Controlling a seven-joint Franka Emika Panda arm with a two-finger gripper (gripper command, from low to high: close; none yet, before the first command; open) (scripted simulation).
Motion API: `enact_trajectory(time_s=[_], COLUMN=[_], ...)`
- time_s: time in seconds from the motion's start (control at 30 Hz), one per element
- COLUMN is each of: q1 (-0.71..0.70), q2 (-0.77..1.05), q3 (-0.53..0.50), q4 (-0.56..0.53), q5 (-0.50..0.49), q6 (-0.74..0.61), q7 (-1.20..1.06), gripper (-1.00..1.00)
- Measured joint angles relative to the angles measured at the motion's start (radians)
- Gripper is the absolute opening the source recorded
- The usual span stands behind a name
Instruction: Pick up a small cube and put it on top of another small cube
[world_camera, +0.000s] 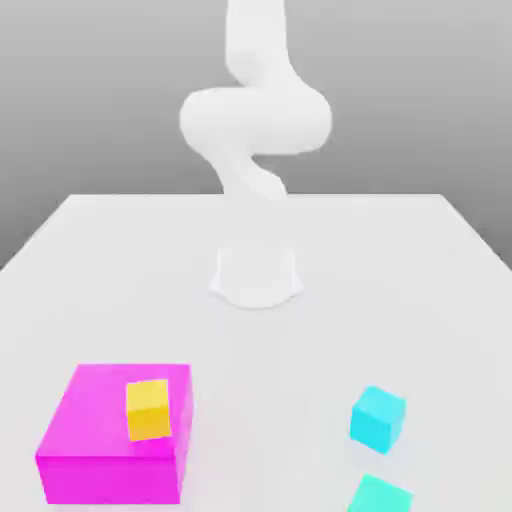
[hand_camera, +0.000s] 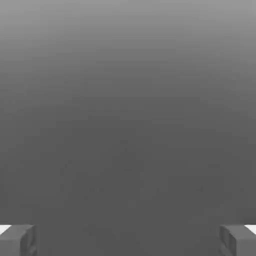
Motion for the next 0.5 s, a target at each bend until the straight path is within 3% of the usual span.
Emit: enact_trajectory(time_s=[0.5], q1=[0.155], q2=[0.549], q3=[0.092], q4=[0.119], q5=[0.008], q6=[0.093], q7=[-0.165], gripper=[0.00])
